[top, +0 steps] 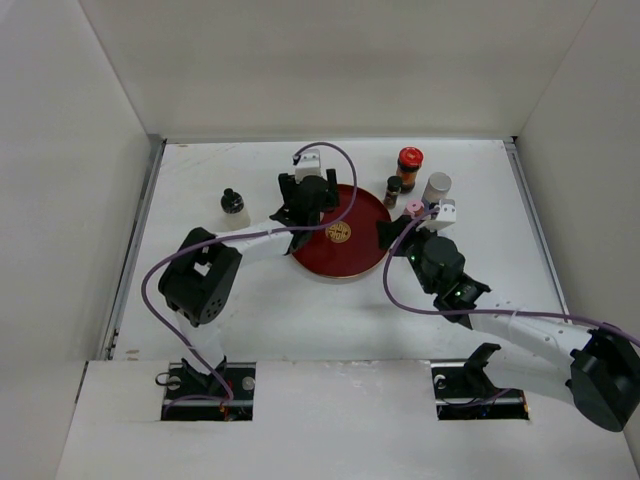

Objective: Organize the condiment bottles

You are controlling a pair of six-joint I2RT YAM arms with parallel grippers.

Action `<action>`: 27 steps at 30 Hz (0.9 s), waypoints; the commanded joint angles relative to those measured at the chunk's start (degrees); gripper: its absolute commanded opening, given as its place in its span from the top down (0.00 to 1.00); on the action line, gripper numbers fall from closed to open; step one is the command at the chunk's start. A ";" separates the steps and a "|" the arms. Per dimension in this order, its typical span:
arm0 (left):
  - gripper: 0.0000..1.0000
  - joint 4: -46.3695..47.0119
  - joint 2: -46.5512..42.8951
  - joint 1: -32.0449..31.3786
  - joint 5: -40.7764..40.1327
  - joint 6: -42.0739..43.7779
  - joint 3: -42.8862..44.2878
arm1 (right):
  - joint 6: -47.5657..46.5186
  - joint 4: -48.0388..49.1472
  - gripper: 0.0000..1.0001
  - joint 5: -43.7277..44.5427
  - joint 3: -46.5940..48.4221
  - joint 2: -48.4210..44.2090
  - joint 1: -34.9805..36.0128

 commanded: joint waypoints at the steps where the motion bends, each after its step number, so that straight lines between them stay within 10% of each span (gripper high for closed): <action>1: 0.16 6.38 -3.93 -0.03 -0.60 0.13 -0.06 | 0.40 3.34 0.38 0.77 -0.01 -0.26 -0.56; 17: 0.05 -11.80 -28.98 4.79 -7.28 -3.82 -9.64 | 0.66 3.34 0.34 0.50 -0.28 -0.44 -1.18; 27: 0.08 -15.42 -20.74 15.44 -6.05 -6.47 -8.16 | 0.22 3.43 0.31 0.15 0.34 0.88 -1.00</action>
